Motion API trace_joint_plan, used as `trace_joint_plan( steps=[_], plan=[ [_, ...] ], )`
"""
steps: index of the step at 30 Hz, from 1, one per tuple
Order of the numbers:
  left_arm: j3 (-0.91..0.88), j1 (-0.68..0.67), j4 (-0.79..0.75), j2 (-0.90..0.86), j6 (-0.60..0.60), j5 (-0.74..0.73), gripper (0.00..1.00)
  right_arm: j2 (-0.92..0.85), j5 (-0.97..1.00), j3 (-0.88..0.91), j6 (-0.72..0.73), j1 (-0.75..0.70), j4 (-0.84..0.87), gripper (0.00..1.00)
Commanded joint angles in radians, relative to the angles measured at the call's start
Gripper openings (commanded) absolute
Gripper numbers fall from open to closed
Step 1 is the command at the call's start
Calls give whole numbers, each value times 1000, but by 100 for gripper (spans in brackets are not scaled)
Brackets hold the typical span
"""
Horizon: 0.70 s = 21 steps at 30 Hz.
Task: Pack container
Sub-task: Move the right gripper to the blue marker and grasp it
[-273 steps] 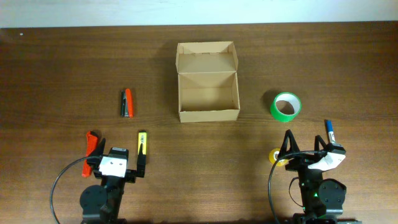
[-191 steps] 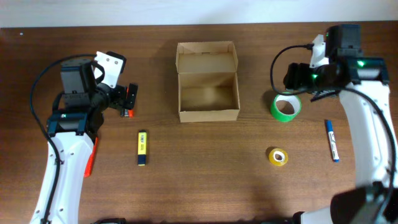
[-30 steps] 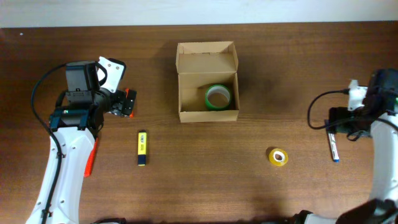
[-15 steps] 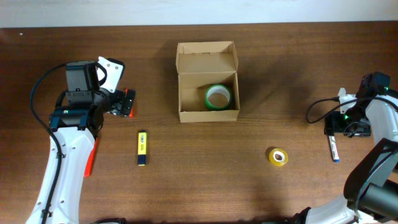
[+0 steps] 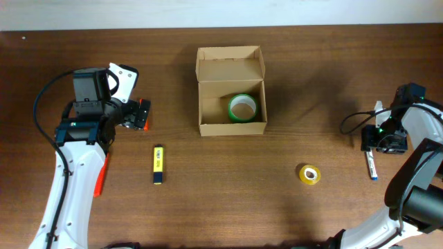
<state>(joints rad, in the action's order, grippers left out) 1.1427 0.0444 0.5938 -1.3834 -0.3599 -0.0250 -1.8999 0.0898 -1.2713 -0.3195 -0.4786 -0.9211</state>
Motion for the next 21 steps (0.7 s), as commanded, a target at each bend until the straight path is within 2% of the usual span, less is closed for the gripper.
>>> trace_joint_plan(
  steps=[1,11,19,21],
  plan=[
    [16,4,-3,-9,-13,6,100,-26,20,4,14,-7,2,61],
    [16,4,-3,-9,-13,6,100,-74,20,4,2,-7,0,60],
    [16,4,-2,-9,-13,7,100,-101,20,4,11,-7,-6,40],
    [16,4,-3,-9,-13,6,99,-102,20,4,11,-7,-7,32]
  ],
)
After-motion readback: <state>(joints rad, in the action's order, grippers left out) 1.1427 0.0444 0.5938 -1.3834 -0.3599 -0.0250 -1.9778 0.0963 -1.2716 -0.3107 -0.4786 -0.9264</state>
